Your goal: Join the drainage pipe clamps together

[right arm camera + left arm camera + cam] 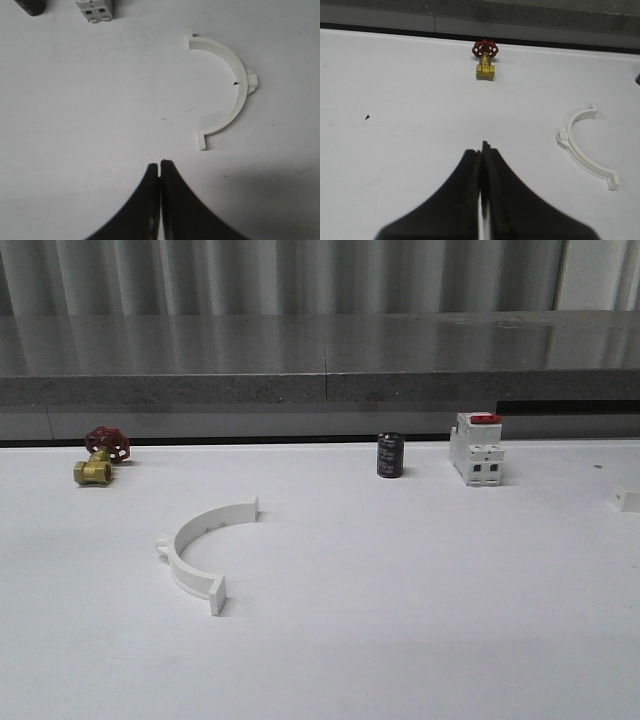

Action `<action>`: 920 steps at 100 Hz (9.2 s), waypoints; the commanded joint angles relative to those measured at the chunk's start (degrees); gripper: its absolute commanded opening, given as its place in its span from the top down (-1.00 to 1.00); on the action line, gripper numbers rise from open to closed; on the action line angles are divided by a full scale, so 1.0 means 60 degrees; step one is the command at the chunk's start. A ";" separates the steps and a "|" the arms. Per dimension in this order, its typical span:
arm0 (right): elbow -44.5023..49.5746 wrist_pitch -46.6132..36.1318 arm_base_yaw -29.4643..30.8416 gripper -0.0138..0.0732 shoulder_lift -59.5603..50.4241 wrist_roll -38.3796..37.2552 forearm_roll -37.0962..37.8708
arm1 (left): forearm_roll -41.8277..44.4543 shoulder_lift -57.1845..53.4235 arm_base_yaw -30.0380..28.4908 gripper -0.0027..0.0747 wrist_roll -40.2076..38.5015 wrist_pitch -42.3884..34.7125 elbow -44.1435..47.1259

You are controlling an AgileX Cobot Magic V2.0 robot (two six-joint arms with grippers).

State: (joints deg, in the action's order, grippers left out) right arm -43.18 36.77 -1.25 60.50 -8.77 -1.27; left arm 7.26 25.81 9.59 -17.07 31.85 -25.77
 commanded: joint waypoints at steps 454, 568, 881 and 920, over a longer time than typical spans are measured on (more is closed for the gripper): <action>-0.8078 0.1728 -0.6425 0.48 0.9118 -0.6991 0.3425 | 0.0016 0.0043 -0.0016 0.98 0.0017 -0.0712 -0.0256; -0.8078 0.1425 -0.6529 0.48 0.9400 -0.7701 0.2839 | 0.0016 0.0043 -0.0016 0.98 0.0017 -0.0712 -0.0256; -0.8091 0.0583 -0.6537 -0.27 0.9430 -0.7718 0.2481 | -0.0005 0.0043 -0.0016 0.98 0.0017 -0.0712 -0.0256; -0.8123 0.0659 -0.6034 -0.27 0.7918 -0.5859 0.2602 | -0.0005 0.0043 -0.0016 0.98 0.0017 -0.0712 -0.0256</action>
State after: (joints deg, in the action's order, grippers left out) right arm -89.92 41.65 -38.87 114.77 -48.73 12.98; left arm 7.35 25.81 9.59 -17.07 31.85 -25.77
